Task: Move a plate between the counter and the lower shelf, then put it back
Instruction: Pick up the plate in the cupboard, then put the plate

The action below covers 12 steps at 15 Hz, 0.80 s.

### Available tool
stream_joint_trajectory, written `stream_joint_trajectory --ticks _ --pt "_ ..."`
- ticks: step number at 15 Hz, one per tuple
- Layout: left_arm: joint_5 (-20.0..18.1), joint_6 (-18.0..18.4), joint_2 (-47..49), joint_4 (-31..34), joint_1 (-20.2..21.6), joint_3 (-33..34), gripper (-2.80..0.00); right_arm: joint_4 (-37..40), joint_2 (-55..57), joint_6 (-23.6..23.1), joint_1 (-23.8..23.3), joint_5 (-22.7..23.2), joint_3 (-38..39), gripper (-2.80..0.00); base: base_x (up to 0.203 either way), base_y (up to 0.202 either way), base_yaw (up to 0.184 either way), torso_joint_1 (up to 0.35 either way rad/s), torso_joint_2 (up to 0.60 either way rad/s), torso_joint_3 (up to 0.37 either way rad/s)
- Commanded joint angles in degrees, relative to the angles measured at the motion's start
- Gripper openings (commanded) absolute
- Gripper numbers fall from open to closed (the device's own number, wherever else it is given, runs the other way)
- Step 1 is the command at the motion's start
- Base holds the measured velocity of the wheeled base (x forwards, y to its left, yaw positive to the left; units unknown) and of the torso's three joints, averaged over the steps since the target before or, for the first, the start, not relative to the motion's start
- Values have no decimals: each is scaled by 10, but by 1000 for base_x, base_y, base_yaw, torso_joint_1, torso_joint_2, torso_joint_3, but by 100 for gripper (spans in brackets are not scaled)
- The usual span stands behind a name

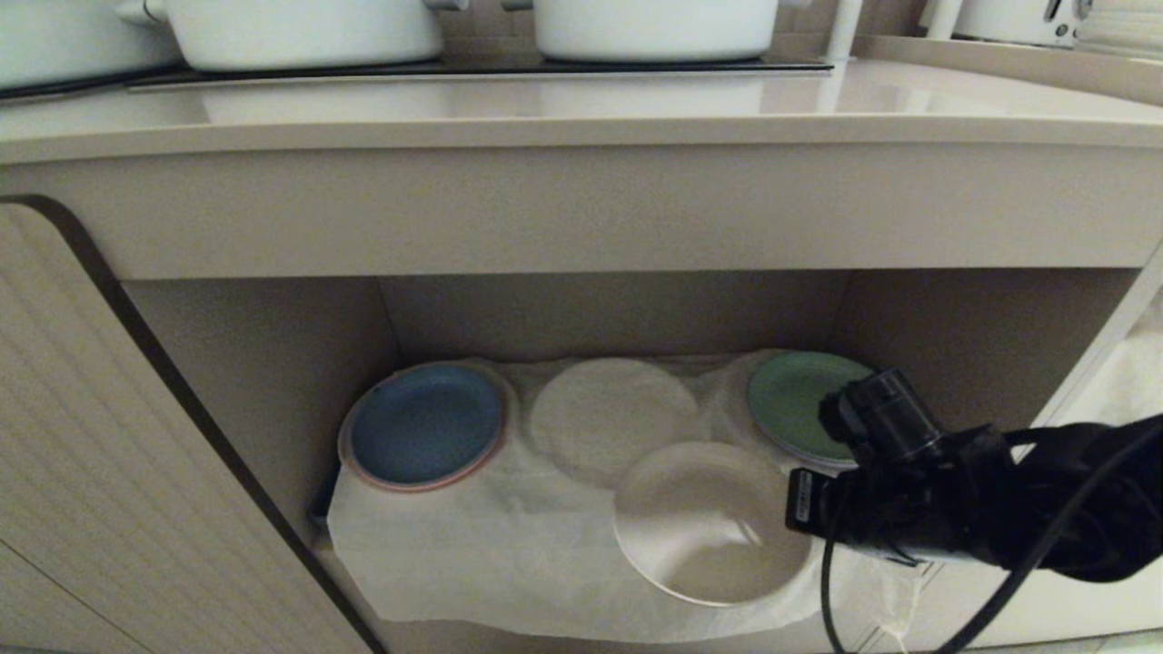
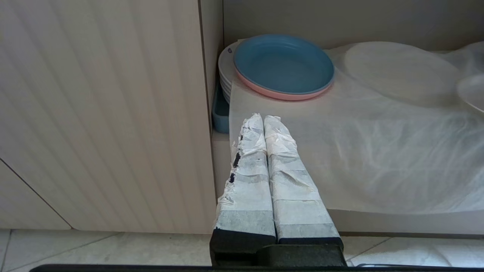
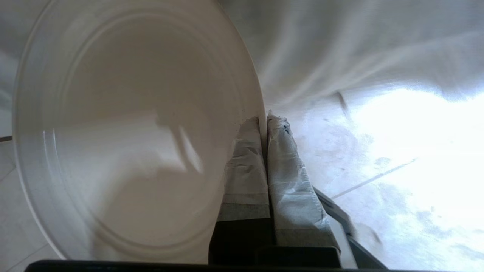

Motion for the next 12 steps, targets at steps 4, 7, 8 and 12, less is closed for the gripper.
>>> stream_joint_trajectory --ticks 4,7,8,12 --pt "1 0 0 0 0 0 -280 -5 -48 -14 -19 6 42 -280 0 0 0 0 0 0" --pt "1 0 0 0 0 0 -280 -6 -78 -18 -34 6 65 -280 0 0 0 0 0 0" --pt "1 0 0 0 0 0 -280 -6 -88 -21 -39 6 71 -280 0 0 0 0 0 0" --pt "1 0 0 0 0 0 -280 -6 -139 -35 -60 6 112 -280 0 0 0 0 0 0"
